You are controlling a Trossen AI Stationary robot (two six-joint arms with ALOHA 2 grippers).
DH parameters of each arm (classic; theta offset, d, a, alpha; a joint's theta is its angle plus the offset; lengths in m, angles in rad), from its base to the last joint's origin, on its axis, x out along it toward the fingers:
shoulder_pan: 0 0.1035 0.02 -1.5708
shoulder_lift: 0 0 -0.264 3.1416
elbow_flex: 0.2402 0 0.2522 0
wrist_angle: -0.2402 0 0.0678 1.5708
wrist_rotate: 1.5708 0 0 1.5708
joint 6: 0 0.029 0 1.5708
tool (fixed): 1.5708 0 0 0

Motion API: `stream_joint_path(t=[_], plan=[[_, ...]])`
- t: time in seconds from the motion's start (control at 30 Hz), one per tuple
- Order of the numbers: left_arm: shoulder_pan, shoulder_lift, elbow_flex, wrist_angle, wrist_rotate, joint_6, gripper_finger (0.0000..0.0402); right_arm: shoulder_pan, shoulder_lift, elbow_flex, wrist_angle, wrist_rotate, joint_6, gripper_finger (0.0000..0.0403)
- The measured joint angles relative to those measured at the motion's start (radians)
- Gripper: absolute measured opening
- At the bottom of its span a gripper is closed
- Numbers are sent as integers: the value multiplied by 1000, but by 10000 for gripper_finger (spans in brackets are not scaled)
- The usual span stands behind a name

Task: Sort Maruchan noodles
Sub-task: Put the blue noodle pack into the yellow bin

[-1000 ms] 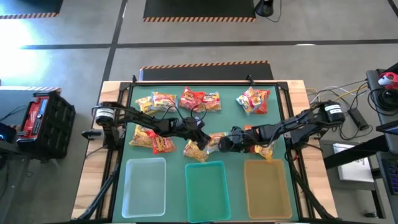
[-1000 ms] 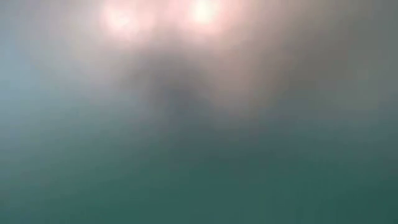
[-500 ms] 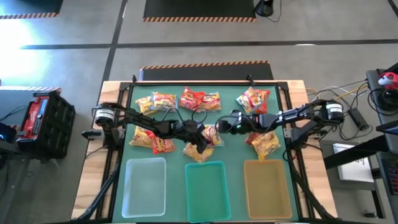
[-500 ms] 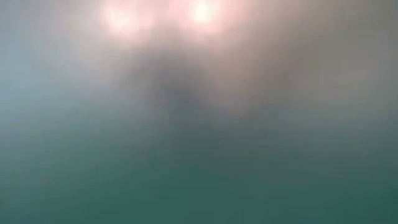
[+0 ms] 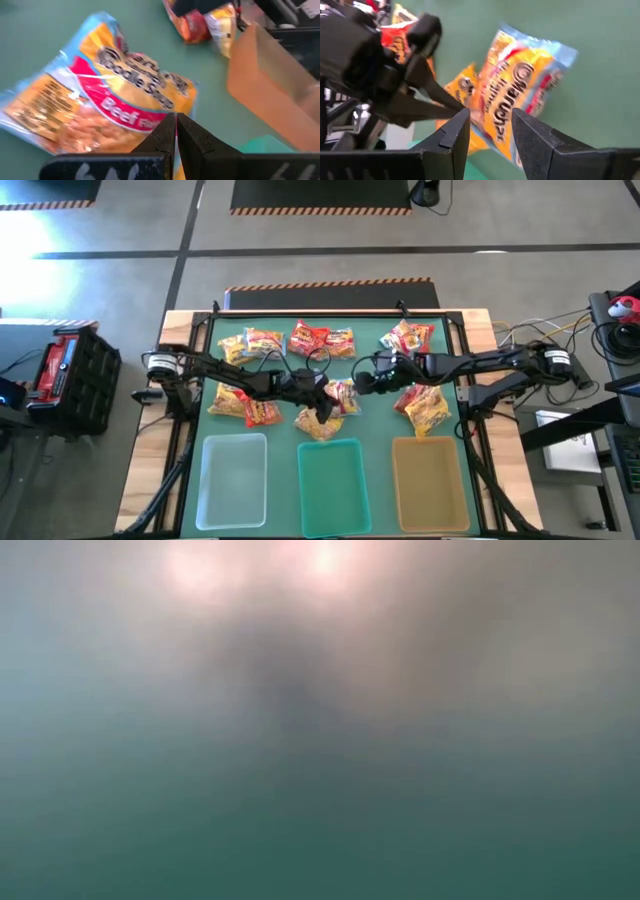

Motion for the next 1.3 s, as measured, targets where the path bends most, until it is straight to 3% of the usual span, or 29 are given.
stream_joint_path(t=[0.23, 0.93, 1.3], plan=[[18, 18, 0, -86, -67, 39, 0, 13, 40, -26, -23, 36, 41, 134], [16, 78, 0, -137, -65, 23, 0, 13, 87, -11, 0, 44, 8, 128], [17, 79, -2, -128, -69, 10, 0, 13, 88, -11, 42, -7, 18, 197]])
